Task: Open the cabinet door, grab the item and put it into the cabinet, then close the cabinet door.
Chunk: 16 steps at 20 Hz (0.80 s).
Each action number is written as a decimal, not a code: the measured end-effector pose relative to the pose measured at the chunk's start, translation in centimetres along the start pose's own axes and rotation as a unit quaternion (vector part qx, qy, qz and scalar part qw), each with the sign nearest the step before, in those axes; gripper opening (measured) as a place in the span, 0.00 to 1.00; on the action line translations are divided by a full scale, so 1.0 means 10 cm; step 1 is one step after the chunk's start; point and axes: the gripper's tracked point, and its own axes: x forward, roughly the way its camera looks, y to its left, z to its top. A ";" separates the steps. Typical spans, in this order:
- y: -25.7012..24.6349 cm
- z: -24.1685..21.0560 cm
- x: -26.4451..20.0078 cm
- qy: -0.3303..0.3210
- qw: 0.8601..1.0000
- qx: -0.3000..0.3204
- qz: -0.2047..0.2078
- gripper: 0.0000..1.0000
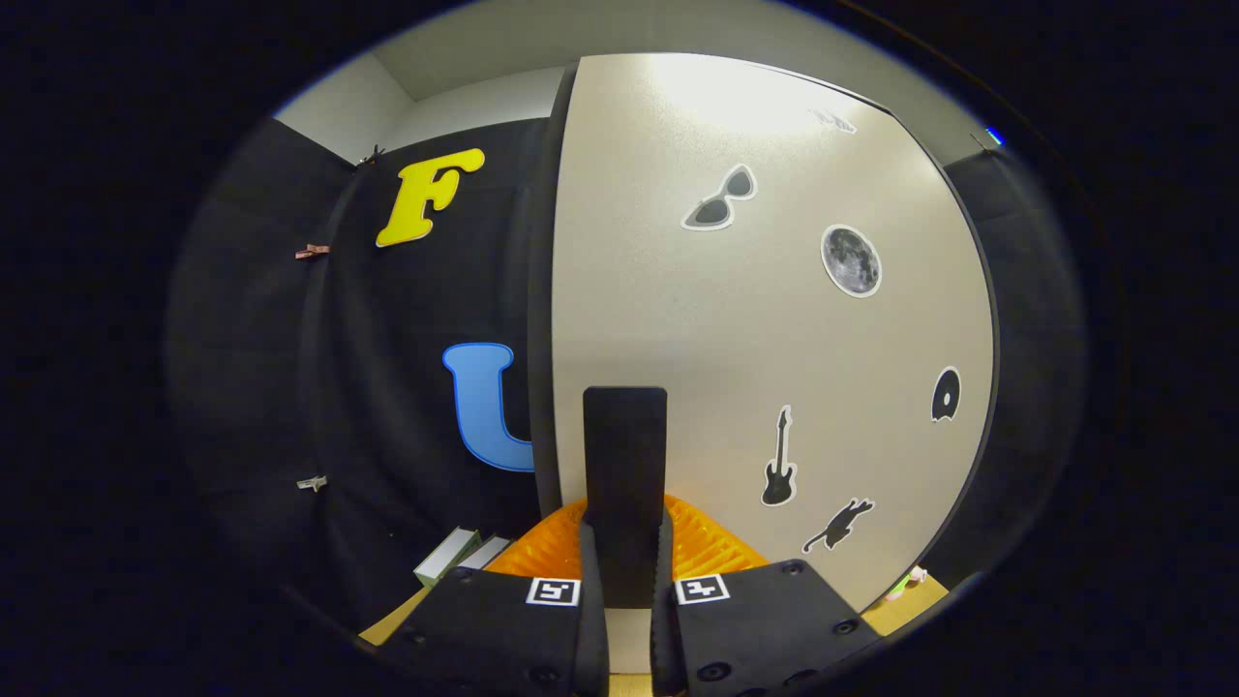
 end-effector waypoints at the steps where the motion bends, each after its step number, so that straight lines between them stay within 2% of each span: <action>1: 0.00 0.00 -0.05 0.004 1.000 0.004 0.006 0.21; 5: -0.01 0.03 -0.23 0.002 0.999 0.006 0.032 0.21; 10: -0.09 0.14 -0.70 0.005 0.998 0.012 0.061 0.21; 16: -0.37 0.15 -1.10 0.014 0.997 0.025 0.073 0.20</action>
